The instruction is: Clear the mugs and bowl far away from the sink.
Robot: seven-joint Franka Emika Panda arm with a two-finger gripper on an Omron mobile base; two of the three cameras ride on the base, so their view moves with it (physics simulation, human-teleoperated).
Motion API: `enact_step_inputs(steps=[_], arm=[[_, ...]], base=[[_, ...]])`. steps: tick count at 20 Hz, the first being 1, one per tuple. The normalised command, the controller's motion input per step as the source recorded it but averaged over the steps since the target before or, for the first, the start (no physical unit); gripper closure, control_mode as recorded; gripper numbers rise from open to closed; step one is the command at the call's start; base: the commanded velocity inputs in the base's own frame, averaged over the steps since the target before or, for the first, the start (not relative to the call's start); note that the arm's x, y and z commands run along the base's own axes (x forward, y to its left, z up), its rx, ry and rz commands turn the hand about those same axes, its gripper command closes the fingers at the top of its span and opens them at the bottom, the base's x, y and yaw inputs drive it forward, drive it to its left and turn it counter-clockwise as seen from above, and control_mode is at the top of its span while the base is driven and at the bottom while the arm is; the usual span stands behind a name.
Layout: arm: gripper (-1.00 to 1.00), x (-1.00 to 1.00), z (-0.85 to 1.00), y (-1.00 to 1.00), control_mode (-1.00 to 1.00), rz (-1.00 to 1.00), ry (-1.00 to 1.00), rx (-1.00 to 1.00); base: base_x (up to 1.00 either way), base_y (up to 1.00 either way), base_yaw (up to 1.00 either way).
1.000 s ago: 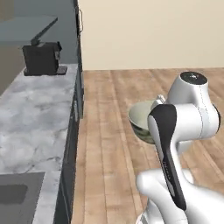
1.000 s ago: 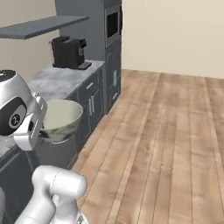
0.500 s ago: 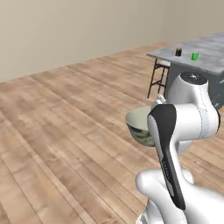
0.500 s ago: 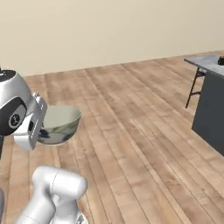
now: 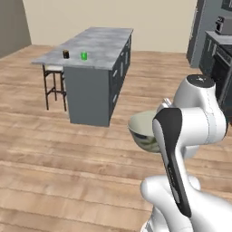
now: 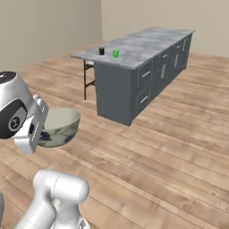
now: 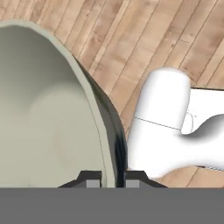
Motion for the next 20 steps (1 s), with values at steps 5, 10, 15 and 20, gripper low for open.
enact_step_inputs(steps=[5, 10, 15, 20], arm=[[1.00, 0.00, 0.00, 0.00, 1.00, 0.00, 0.00, 0.00], [1.00, 0.00, 0.00, 0.00, 1.00, 0.00, 0.00, 0.00], [1.00, 0.00, 0.00, 0.00, 1.00, 0.00, 0.00, 0.00], [1.00, 0.00, 0.00, 0.00, 1.00, 0.00, 0.00, 0.00]], base=[[0.91, -0.60, -0.47], [1.00, -0.27, -0.10], [1.00, 0.06, -0.01], [1.00, -0.06, 0.02]])
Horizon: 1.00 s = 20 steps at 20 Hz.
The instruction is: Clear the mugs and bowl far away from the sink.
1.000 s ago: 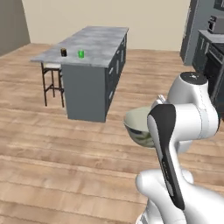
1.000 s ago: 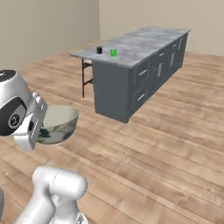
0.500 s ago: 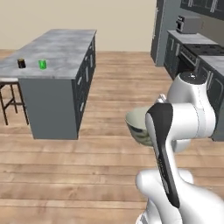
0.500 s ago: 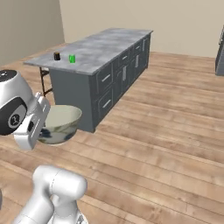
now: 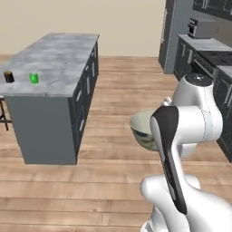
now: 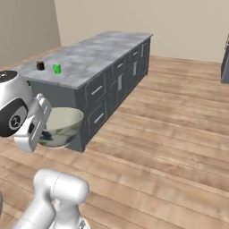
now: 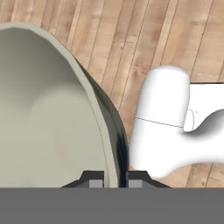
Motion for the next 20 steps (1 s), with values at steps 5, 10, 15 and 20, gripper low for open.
enact_step_inputs(steps=[5, 10, 15, 20], arm=[[1.00, 0.00, 0.00, 0.00, 1.00, 0.00, 0.00, 0.00], [1.00, 0.00, 0.00, 0.00, 1.00, 0.00, 0.00, 0.00], [1.00, 0.00, 0.00, 0.00, 1.00, 0.00, 0.00, 0.00], [1.00, 0.00, 0.00, 0.00, 1.00, 0.00, 0.00, 0.00]], base=[[1.00, -0.11, 0.06], [1.00, -0.18, 0.22], [1.00, -0.20, 0.24], [1.00, -0.19, 0.32]])
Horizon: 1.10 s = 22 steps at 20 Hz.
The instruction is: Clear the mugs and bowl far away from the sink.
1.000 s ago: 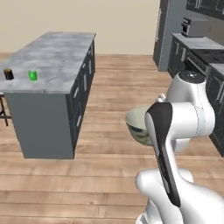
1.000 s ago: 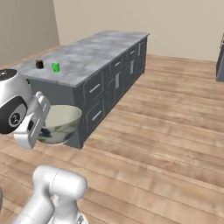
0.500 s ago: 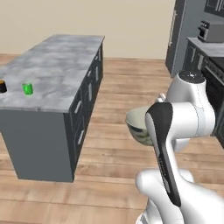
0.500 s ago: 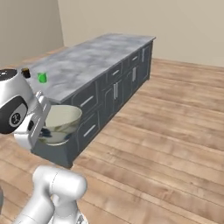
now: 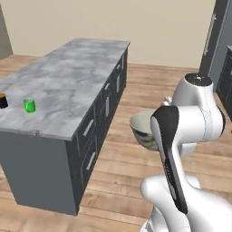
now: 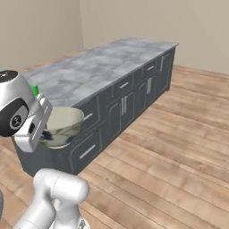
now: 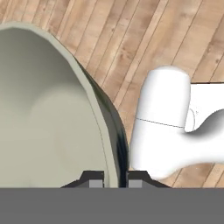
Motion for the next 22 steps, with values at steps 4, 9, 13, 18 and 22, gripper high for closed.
enact_step_inputs(steps=[4, 9, 13, 18, 22], arm=[[1.00, 0.00, 0.00, 0.00, 1.00, 0.00, 0.00, 0.00], [1.00, 0.00, 0.00, 0.00, 1.00, 0.00, 0.00, 0.00], [1.00, 0.00, 0.00, 0.00, 1.00, 0.00, 0.00, 0.00], [1.00, 0.00, 0.00, 0.00, 1.00, 0.00, 0.00, 0.00], [1.00, 0.00, 0.00, 0.00, 1.00, 0.00, 0.00, 0.00]], base=[[1.00, -0.09, 0.37], [1.00, -0.24, 0.49], [1.00, -0.37, 0.53], [1.00, -0.47, 0.43], [1.00, -0.23, 0.28]])
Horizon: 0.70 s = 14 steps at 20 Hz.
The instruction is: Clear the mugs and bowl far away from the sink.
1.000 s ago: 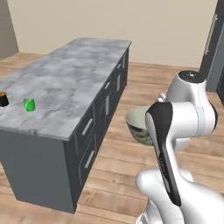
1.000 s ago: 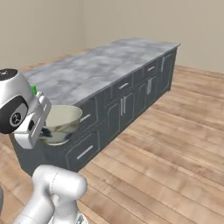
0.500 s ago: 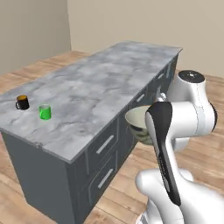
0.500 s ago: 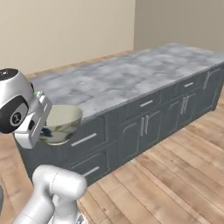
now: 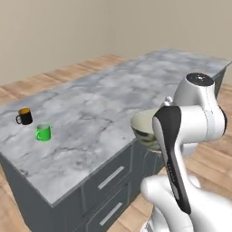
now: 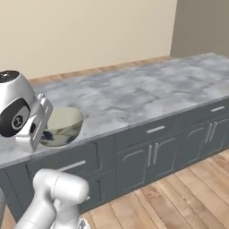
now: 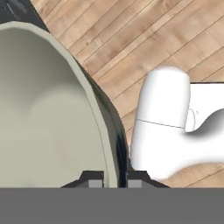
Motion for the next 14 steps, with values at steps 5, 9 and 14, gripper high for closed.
enact_step_inputs(steps=[5, 9, 14], arm=[[1.00, 0.00, 0.00, 0.00, 1.00, 0.00, 0.00, 0.00], [1.00, 0.00, 0.00, 0.00, 1.00, 0.00, 0.00, 0.00], [1.00, 0.00, 0.00, 0.00, 1.00, 0.00, 0.00, 0.00]], base=[[0.94, 0.11, 0.26], [0.96, 0.07, 0.38], [0.67, -0.02, 0.40]])
